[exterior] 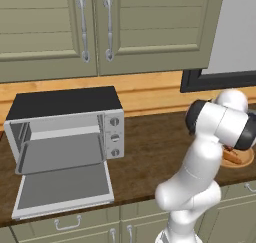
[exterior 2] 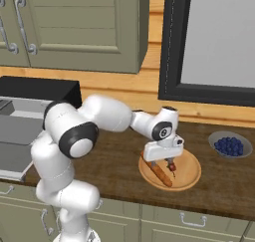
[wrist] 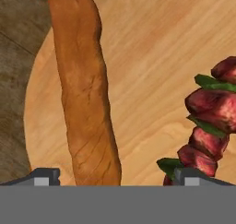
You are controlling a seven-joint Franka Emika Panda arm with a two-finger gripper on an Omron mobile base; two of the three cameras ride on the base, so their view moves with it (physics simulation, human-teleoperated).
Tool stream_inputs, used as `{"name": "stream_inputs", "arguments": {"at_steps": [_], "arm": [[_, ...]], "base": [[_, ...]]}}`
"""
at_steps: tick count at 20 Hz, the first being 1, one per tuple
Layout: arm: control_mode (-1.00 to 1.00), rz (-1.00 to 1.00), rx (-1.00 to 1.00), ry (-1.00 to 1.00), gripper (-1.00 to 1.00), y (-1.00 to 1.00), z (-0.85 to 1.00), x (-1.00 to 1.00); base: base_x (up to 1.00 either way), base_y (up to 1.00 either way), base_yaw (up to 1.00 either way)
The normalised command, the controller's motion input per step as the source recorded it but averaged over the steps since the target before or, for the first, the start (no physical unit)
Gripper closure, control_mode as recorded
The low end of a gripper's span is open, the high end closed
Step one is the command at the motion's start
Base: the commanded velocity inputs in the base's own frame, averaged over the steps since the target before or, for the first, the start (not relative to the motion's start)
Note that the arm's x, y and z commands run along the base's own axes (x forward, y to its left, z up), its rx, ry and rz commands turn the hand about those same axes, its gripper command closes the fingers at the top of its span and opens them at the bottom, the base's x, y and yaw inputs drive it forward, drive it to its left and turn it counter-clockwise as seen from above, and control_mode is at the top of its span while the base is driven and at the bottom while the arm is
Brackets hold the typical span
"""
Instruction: Pick up the kebab skewer and baguette bread, and place them inside the toaster oven. Close the toaster oven door and start by setting the timer.
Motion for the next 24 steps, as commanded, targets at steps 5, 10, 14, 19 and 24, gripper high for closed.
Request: {"name": "stream_inputs", "arguments": {"at_steps": [5,10,14,19,24], "arm": [[-1.00,-0.06,-0.03,-0.05,-1.00,0.17,0.01,-0.40],[-1.00,-0.03,-0.07,-0.07,-1.00,0.21,-0.09,0.05],[-1.00,0.00,-0.12,-0.01,-1.00,-0.08,-0.30,0.35],[-1.00,0.00,-0.07,-0.02,-1.00,-0.06,-0.24,0.18],[-1.00,0.00,-0.01,-0.01,1.00,-0.20,-0.08,-0.03]], "base": [[0.00,0.00,0.00],[0.00,0.00,0.00],[0.00,0.00,0.00],[0.00,0.00,0.00],[0.00,0.00,0.00]]}}
